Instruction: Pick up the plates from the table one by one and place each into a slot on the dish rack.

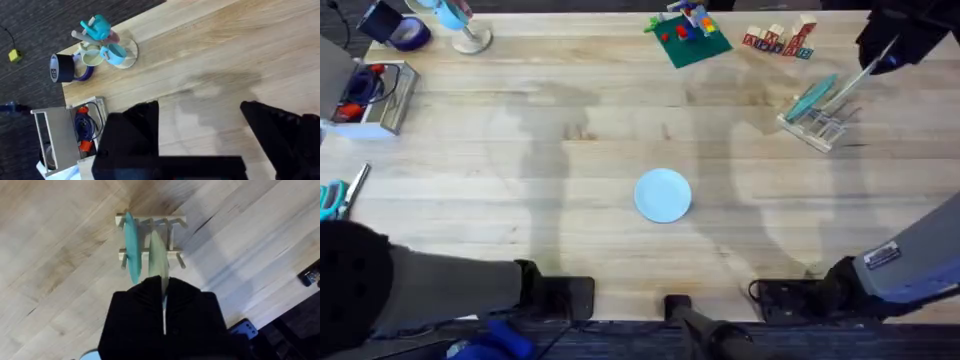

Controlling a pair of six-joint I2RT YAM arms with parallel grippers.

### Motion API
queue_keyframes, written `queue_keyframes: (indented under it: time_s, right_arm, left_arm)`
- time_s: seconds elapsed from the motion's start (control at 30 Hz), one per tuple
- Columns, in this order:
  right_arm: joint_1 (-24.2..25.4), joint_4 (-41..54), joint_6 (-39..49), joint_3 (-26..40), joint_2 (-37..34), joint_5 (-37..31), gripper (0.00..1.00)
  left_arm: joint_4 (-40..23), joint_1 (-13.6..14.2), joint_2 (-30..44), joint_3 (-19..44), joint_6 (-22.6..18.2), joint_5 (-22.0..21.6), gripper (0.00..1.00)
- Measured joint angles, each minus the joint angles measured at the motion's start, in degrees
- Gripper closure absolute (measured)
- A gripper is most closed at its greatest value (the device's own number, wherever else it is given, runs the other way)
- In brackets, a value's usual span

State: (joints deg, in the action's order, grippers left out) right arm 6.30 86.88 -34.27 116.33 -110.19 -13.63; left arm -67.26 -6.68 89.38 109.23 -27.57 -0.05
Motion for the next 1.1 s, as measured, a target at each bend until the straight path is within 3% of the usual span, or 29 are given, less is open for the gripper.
queue_keyframes:
  time_s: [0.7,1.1]
  right_arm:
    - [0.31,-1.74,0.03,0.00,-7.13,0.39,0.972]
    - [0.31,-1.78,0.03,0.00,-7.53,0.42,0.970]
  left_arm:
    - [0.00,0.00,0.02,0.00,0.00,0.00,0.006]
    - [0.00,0.00,0.01,0.00,0.01,0.00,0.006]
